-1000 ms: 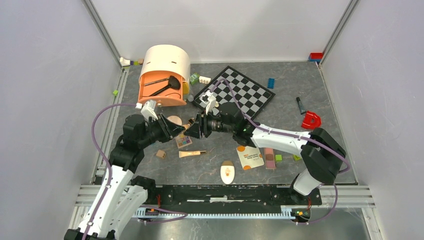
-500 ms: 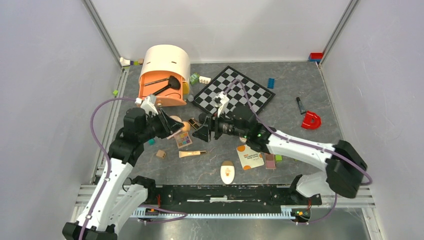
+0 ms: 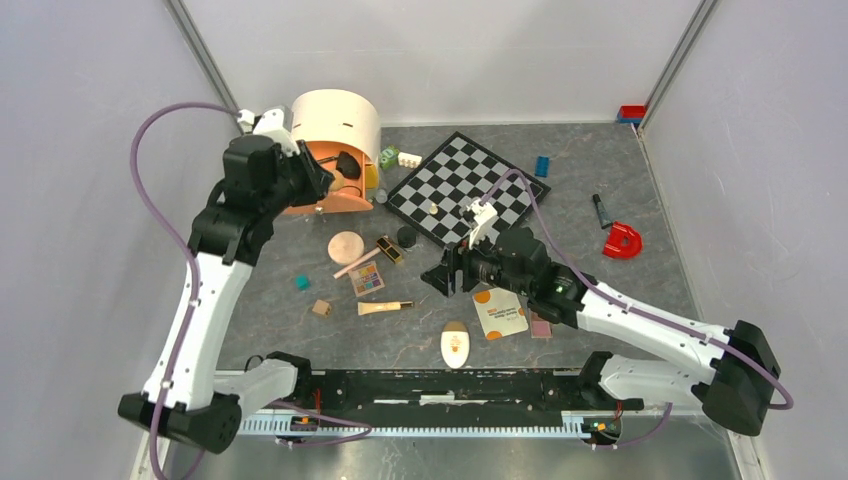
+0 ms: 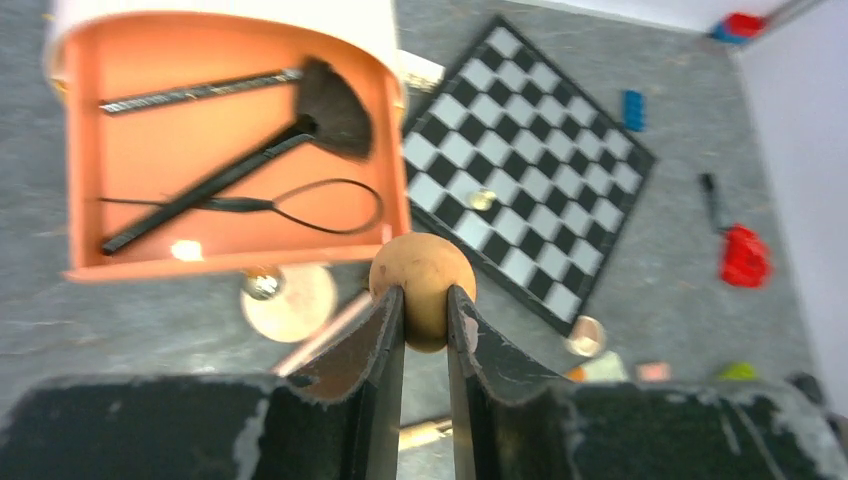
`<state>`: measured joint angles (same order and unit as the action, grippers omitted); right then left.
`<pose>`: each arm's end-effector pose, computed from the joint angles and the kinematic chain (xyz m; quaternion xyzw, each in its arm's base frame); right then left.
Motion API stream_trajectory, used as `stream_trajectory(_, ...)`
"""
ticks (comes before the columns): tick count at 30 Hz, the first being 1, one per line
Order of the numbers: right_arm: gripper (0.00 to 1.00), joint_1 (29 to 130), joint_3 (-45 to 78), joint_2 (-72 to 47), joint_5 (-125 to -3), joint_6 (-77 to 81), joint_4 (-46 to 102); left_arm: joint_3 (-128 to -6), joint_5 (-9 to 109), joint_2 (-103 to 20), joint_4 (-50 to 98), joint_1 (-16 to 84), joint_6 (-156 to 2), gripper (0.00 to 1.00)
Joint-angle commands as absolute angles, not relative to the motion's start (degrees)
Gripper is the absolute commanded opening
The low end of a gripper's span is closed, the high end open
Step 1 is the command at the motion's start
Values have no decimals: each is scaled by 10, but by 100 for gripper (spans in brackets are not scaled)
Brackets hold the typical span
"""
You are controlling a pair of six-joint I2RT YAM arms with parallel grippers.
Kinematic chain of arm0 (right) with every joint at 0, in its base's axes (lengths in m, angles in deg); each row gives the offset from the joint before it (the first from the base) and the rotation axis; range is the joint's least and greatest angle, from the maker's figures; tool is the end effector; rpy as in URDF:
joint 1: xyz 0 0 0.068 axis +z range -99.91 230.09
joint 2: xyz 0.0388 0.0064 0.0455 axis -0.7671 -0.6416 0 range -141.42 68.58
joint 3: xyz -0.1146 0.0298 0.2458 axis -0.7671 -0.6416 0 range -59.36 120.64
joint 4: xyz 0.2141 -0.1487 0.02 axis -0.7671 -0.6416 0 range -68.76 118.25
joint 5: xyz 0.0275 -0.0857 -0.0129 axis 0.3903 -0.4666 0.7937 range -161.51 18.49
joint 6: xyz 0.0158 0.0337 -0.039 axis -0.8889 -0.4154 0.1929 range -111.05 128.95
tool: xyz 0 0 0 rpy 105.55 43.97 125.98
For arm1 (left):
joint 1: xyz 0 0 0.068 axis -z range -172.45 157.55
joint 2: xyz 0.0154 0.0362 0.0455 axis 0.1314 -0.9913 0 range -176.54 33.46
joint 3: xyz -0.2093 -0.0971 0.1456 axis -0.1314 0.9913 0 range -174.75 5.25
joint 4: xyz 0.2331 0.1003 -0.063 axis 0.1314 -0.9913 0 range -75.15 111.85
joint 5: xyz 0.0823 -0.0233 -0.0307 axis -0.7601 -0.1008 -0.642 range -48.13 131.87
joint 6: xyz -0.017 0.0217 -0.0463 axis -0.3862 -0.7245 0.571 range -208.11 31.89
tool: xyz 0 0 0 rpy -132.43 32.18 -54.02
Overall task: Organize the makeup
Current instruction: Place the makeup tool in the drawer.
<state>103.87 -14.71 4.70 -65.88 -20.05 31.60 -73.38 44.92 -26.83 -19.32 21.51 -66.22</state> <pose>0.1508 0.2119 0.2966 -0.1999 0.7721 0.4274 0.4257 0.1974 -0.0510 0.4344 -0.0429 0.8318 -0.1913 0.5193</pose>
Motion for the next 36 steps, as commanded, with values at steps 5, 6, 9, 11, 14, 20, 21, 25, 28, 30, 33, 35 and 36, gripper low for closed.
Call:
stream_trajectory(5,73,1041,-193,92,-704,-185,276,-830,289,-390,-243,215,-798,27)
stream_trajectory(6,73,1041,-197,94,-707,-185,268,-838,279,-407,-241,215,-807,27)
stream_trajectory(9,73,1041,-206,102,-712,-184,260,-871,249,-448,-244,215,-830,27)
stream_trajectory(11,73,1041,-211,107,-712,-183,255,-888,227,-472,-247,215,-842,28)
stream_trajectory(14,73,1041,-214,113,-730,-178,243,-909,196,-508,-254,215,-858,28)
stream_trajectory(20,74,1041,-219,120,-741,-171,226,-910,163,-556,-261,214,-871,28)
stream_trajectory(21,74,1041,-219,120,-741,-172,225,-907,157,-562,-261,214,-871,28)
stream_trajectory(25,74,1041,-223,122,-741,-173,225,-901,149,-583,-260,210,-869,28)
stream_trajectory(28,74,1041,-227,125,-741,-174,224,-890,141,-591,-251,207,-871,29)
stream_trajectory(30,74,1041,-231,127,-741,-174,224,-884,134,-596,-249,203,-873,29)
stream_trajectory(33,74,1041,-232,125,-739,-175,223,-879,133,-600,-249,199,-869,32)
stream_trajectory(35,74,1041,-231,125,-737,-175,223,-878,135,-600,-249,198,-867,44)
stream_trajectory(36,74,1041,-231,127,-739,-176,222,-878,135,-598,-249,198,-867,47)
